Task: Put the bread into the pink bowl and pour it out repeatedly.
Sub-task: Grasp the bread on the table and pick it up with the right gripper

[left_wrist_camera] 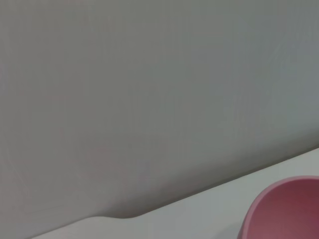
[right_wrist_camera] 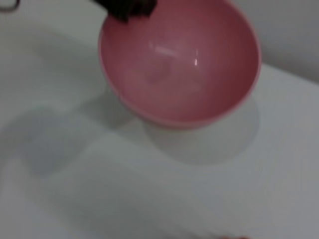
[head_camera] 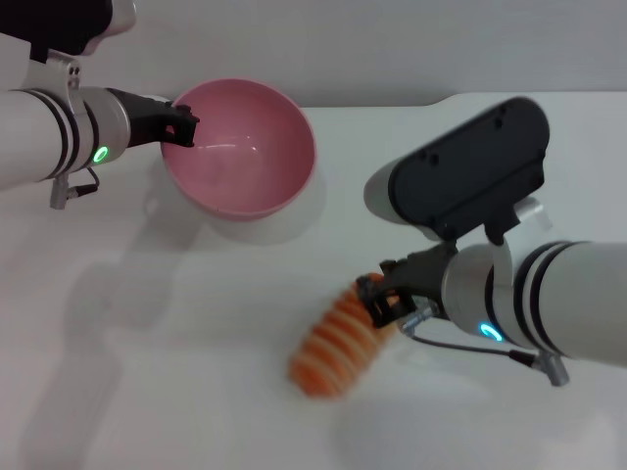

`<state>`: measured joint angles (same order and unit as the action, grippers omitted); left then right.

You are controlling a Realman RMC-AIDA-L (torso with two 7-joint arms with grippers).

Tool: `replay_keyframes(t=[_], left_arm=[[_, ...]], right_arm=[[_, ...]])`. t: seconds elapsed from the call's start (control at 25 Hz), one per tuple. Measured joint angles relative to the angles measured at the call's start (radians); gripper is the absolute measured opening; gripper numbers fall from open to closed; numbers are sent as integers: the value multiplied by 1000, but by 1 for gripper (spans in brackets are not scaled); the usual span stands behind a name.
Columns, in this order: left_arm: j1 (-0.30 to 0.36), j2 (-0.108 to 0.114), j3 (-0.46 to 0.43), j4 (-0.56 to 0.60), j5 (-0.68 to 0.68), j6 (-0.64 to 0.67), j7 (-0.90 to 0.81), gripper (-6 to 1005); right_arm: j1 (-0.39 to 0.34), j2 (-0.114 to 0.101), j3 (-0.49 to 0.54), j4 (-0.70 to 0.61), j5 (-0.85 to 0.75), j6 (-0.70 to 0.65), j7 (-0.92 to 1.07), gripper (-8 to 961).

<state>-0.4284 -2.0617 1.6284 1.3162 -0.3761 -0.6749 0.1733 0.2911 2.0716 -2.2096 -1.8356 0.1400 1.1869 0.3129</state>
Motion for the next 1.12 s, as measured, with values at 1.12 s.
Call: replay_keyframes(t=[1.12], left_arm=[[-13, -2, 10, -7, 4, 0, 0, 49]], right_arm=[[23, 5, 17, 78, 77, -78, 3, 361]])
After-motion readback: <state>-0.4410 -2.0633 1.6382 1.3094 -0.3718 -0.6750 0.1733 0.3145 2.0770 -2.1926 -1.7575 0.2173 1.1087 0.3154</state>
